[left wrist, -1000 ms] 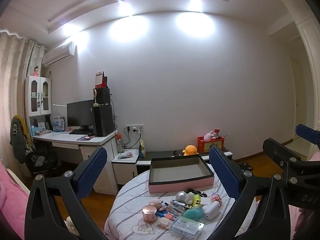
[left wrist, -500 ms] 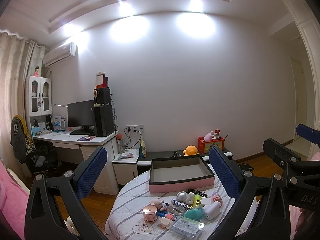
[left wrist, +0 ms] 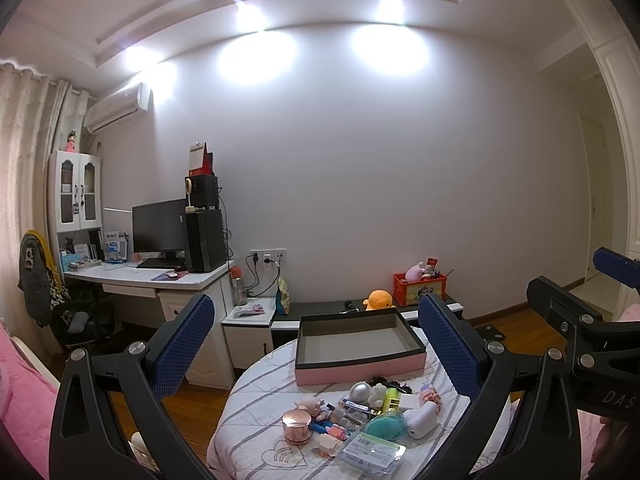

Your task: Organize rigid objects

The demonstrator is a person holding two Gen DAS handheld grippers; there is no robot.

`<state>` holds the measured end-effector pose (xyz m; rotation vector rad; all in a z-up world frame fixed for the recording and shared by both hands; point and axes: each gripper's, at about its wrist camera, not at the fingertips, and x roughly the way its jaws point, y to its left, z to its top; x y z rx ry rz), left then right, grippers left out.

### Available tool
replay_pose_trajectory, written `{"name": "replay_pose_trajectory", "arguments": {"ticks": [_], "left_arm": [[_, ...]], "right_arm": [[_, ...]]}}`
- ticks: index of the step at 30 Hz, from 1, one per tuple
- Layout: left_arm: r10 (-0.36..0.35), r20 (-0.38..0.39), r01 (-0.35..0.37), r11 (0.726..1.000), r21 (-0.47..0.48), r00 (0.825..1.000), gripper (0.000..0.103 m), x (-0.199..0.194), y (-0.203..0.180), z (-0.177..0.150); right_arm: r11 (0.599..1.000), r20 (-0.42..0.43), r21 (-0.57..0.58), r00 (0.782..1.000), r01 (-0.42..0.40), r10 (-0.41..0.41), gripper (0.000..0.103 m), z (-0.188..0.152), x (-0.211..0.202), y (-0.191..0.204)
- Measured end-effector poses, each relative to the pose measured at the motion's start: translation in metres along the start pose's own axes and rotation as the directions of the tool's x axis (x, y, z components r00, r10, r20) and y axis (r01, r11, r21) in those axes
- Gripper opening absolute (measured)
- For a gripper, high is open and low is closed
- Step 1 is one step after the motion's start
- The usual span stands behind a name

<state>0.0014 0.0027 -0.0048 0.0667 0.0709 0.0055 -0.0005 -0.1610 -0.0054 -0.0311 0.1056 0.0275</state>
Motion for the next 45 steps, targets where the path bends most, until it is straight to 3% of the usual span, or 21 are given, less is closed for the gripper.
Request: {"name": "replay_pose_trajectory", "arguments": {"ticks": [45], "left_arm": [[0.002,-0.006,-0.002,1.0,0.023,1.0,0.103,-0.0048,-0.0016,0.0041]], "right_arm": [[1.0,-0.017,0.0,1.0,0.021,-0.021,0.103,-0.0003,0.0007,-0.0017]]}}
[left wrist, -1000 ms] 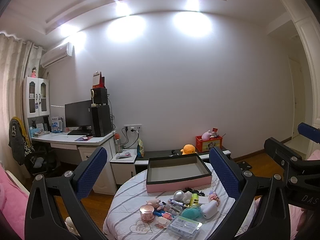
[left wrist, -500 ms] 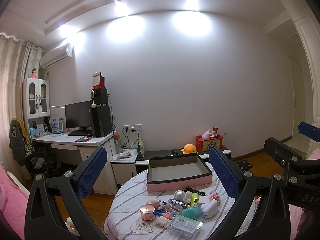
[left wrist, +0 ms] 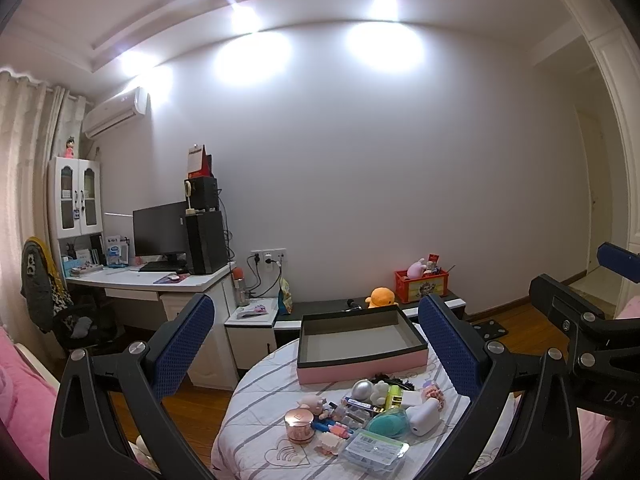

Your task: Organize rigid objects

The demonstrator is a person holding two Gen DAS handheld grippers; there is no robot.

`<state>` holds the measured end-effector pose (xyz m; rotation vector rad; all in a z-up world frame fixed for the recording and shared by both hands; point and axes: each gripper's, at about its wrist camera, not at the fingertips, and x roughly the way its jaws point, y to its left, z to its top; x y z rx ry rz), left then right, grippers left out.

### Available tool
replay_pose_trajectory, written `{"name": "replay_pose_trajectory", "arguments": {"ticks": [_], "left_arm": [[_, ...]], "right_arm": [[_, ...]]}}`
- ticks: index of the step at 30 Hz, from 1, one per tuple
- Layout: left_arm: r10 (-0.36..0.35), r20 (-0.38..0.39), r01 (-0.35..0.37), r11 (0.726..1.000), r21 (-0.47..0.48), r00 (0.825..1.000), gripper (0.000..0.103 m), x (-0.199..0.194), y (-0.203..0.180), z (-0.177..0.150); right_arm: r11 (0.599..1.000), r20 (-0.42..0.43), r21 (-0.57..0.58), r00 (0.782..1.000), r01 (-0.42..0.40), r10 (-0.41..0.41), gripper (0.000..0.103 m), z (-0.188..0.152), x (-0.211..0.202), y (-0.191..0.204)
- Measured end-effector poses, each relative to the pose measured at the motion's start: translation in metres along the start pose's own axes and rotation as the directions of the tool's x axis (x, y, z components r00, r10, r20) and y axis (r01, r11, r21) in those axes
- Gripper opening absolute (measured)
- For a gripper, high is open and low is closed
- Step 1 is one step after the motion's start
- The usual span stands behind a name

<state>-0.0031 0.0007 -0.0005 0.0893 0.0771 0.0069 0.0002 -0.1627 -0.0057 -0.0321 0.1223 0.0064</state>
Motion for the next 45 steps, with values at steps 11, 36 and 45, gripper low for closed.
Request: {"name": "replay_pose_trajectory", "arguments": {"ticks": [11,36,45], "left_arm": [[0.0,-0.008,0.0,1.0,0.001,1.0,0.103,0.001,0.0,-0.001],[0.048,-0.201,-0.053,0.998,-0.02,0.978,0.103,0.067,0.038,-0.068],[0.015,-0.425,-0.033,0.999,-0.034,0.905,0.103,0.122,0.054,-0.148]], "right_arm": [[1.0,-0.003,-0.006,1.0,0.002,-0.002,0.103,0.0,-0.001,0.003],[0.999,-0.161,0.037,0.987,0.009,-0.003,0.103,-0.058,0.063,-0.013],[1.0,-0.38,0.014,0.925,0.003,0.003,0.103,-0.132,0.124,-0.019]]}}
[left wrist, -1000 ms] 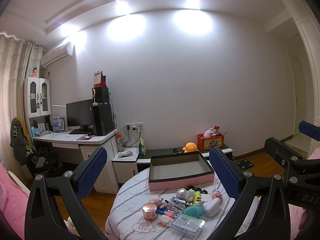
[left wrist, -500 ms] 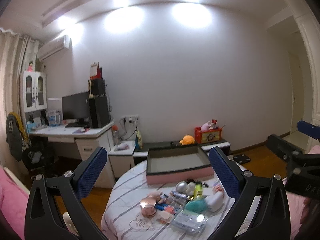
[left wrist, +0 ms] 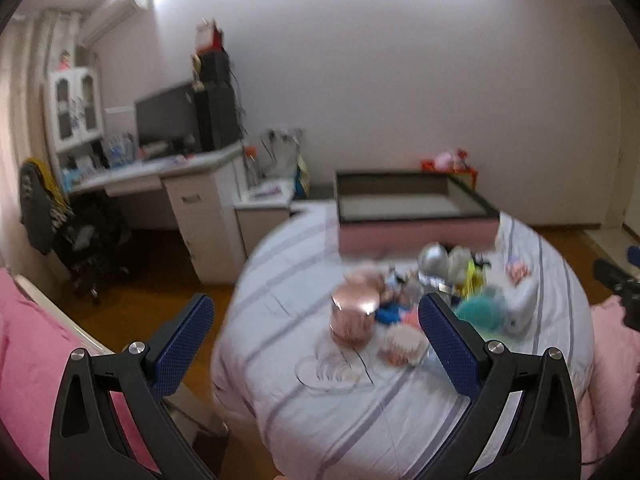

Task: Organize rigid objects
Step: 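Grasp the rose-gold jar with the left gripper while the right grasps the white cup, then carry the jar and white cup into the pink box and release both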

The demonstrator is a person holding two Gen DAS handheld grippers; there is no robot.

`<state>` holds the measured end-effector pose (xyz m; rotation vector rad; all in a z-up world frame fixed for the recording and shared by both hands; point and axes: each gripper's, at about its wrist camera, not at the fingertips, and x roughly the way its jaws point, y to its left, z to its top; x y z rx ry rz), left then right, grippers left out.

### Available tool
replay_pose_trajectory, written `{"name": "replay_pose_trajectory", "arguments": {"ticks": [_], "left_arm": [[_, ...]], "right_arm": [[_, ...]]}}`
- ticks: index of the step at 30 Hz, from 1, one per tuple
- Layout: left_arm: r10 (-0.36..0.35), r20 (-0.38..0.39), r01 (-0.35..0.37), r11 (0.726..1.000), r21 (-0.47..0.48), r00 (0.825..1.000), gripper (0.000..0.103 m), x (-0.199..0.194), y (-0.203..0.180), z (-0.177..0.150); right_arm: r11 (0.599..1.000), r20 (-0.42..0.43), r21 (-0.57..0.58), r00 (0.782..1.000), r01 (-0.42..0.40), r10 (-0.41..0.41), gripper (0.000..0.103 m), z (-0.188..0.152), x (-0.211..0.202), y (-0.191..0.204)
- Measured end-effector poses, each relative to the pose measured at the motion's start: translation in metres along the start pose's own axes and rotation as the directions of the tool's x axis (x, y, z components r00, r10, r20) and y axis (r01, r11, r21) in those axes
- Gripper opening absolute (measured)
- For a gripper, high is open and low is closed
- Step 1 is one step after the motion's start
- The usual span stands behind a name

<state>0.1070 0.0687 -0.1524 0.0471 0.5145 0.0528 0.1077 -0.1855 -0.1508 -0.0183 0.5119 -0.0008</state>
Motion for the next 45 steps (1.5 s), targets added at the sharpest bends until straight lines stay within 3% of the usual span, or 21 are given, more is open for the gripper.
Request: {"name": "replay_pose_trajectory", "arguments": {"ticks": [8,15,18,21,25,29,32,40,43,45], "left_arm": [[-0.007,-0.1,0.009,1.0,0.018,0.995,0.103,0.044,0.003,-0.019],[-0.007,-0.148,0.006,1.0,-0.008,0.989,0.103,0.068,0.016,-0.023],[-0.02,-0.167,0.019,1.0,-0.01,0.986,0.103,0.079,0.016,-0.024],[-0.035,-0.185,0.032,0.999,-0.015,0.982,0.103,0.09,0.015,-0.024],[-0.051,-0.199,0.046,0.998,-0.032,0.979,0.103,0.102,0.014,-0.025],[-0.056,-0.209,0.048,0.998,-0.043,0.976,0.103,0.113,0.014,-0.028],[-0.082,-0.217,0.071,0.996,-0.06,0.973,0.103,0.123,0.013,-0.03],[-0.097,-0.239,0.083,0.994,-0.071,0.966,0.103,0.145,0.007,-0.028],[-0.114,-0.246,0.103,0.993,-0.058,0.962,0.089,0.148,0.005,-0.027],[-0.147,-0.249,0.139,0.989,-0.05,0.957,0.065,0.148,0.002,-0.028]], "right_arm": [[0.998,-0.154,-0.029,0.987,-0.057,0.051,0.103,-0.025,0.07,0.009],[0.992,-0.223,-0.066,0.97,-0.112,0.095,0.101,-0.032,0.104,0.015],[0.983,-0.236,-0.066,0.96,-0.171,0.151,0.089,-0.031,0.109,0.014],[0.967,-0.255,-0.044,0.939,-0.25,0.231,0.051,-0.032,0.115,0.014],[0.964,-0.247,-0.047,0.938,-0.26,0.241,0.051,-0.036,0.11,0.011],[0.978,-0.235,-0.037,0.953,-0.205,0.191,0.051,-0.039,0.101,-0.006],[0.978,-0.237,-0.003,0.95,-0.21,0.203,0.051,-0.041,0.103,-0.015],[0.982,-0.242,-0.019,0.953,-0.19,0.18,0.051,-0.042,0.112,-0.011],[0.981,-0.242,-0.026,0.954,-0.19,0.178,0.051,-0.042,0.114,-0.01],[0.982,-0.243,-0.031,0.955,-0.185,0.172,0.051,-0.042,0.115,-0.01]]}}
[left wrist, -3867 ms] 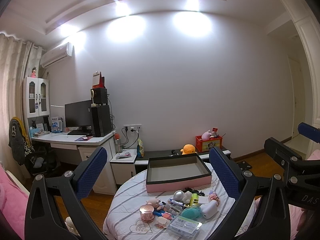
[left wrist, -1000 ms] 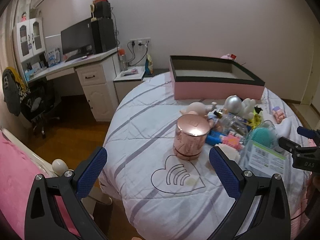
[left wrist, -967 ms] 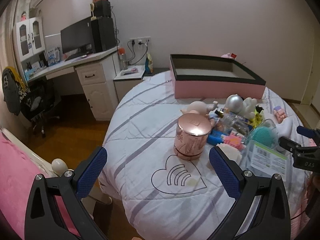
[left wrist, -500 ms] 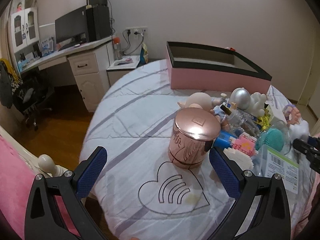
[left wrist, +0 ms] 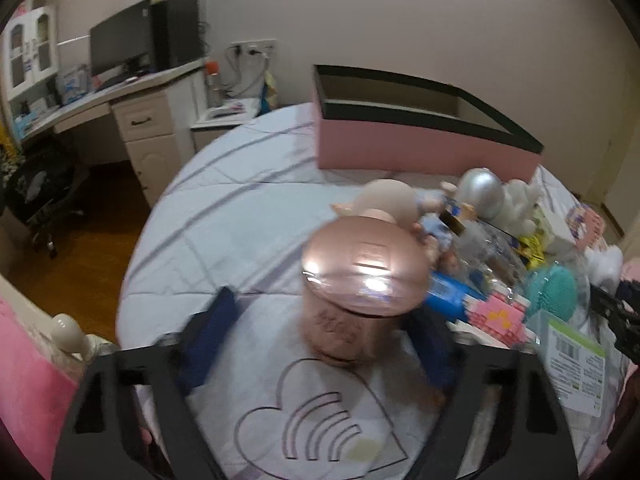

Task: Organize rigid objects
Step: 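Carry the jar and white cup into the pink box and release both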

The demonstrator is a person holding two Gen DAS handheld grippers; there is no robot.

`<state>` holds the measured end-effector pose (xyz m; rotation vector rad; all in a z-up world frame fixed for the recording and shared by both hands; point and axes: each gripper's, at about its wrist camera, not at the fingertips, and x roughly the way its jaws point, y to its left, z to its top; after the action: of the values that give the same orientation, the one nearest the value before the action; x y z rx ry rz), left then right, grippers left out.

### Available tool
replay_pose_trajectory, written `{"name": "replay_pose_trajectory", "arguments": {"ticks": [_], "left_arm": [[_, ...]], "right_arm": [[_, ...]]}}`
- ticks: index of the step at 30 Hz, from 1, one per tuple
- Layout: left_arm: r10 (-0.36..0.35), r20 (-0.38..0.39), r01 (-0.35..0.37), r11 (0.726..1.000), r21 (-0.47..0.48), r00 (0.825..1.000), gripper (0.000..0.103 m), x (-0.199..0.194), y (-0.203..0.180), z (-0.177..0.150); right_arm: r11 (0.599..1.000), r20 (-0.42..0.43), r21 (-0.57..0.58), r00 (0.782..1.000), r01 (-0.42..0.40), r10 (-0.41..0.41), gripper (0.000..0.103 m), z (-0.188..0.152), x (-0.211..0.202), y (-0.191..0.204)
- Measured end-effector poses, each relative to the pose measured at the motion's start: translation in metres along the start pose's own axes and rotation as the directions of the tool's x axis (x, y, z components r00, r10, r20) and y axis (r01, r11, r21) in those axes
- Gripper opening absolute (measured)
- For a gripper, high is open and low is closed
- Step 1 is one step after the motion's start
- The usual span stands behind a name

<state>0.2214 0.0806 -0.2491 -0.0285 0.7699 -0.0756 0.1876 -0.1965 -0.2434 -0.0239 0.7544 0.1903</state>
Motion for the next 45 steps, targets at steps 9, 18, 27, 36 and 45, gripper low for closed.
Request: {"name": "replay_pose_trajectory", "arguments": {"ticks": [9,18,27,36,45], "left_arm": [[-0.048,0.015,0.047,0.999,0.019,0.999,0.048,-0.016,-0.007,-0.004],[-0.051,0.075,0.048,0.998,0.042,0.996,0.048,-0.05,-0.01,0.004],[-0.128,0.127,0.113,0.987,0.114,0.984,0.048,-0.066,-0.037,0.044],[-0.197,0.114,0.172,0.965,0.2,0.974,0.048,-0.023,-0.064,0.133],[-0.182,-0.065,0.191,0.965,0.179,0.981,0.048,0.091,-0.063,0.206]], "right_arm": [[1.0,0.021,-0.01,0.999,-0.025,0.025,0.048,0.002,-0.008,0.003],[0.999,0.082,-0.027,0.996,-0.043,0.045,0.044,0.016,-0.03,0.009],[0.996,0.159,-0.065,0.985,-0.054,0.064,0.044,0.053,-0.047,0.013],[0.991,0.173,-0.119,0.981,-0.067,0.087,0.044,0.138,-0.009,0.017],[0.985,0.016,-0.118,0.992,-0.125,0.128,0.044,0.206,0.096,0.027]]}}
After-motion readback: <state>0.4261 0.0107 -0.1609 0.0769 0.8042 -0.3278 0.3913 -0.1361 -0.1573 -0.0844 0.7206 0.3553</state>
